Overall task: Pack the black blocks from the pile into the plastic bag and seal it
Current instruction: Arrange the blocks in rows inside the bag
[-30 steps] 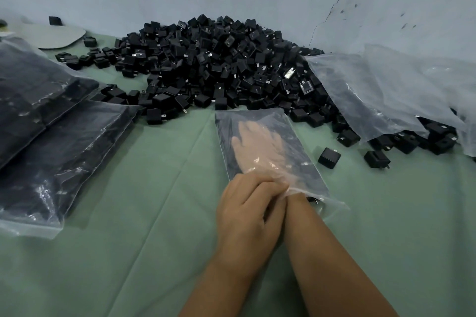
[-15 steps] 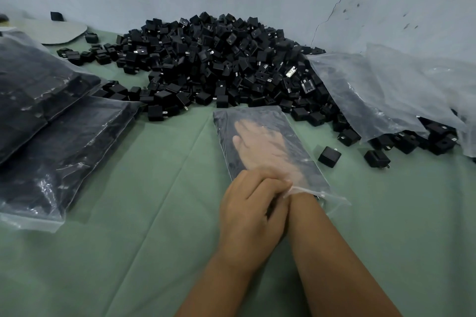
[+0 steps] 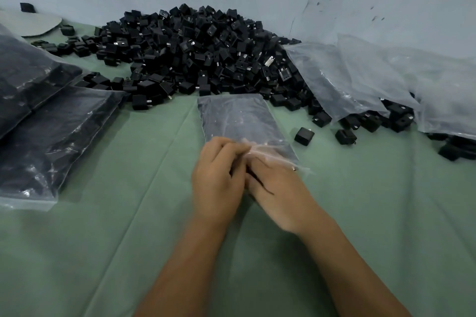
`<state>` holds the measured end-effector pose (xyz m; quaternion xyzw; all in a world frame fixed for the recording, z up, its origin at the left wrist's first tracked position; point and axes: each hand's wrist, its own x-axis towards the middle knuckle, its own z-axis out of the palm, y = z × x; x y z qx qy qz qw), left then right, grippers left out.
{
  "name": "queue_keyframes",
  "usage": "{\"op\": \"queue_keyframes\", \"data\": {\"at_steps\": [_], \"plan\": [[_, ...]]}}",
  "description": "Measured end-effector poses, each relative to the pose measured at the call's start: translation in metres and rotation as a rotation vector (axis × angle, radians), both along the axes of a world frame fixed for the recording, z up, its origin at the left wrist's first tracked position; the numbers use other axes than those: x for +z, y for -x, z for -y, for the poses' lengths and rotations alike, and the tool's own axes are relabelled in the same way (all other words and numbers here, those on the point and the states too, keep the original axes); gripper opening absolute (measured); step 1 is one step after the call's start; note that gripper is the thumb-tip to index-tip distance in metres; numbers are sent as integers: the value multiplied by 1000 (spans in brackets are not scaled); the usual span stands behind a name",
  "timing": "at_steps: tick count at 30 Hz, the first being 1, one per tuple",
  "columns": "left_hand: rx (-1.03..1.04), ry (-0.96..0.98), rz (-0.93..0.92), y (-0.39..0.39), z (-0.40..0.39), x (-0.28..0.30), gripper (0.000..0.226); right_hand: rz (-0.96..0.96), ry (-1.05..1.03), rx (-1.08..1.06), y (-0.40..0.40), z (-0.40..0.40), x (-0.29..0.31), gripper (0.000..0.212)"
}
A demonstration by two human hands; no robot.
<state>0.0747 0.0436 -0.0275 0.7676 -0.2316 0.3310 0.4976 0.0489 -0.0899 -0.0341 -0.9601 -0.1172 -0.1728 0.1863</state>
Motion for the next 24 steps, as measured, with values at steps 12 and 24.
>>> {"op": "queue_keyframes", "data": {"at_steps": [12, 24], "plan": [[30, -75, -243, -4, -15, 4, 29, 276, 6, 74, 19, -18, 14, 32], [24, -237, -372, -6, -15, 6, 27, -135, -737, -552, -23, 90, 7, 59]]}}
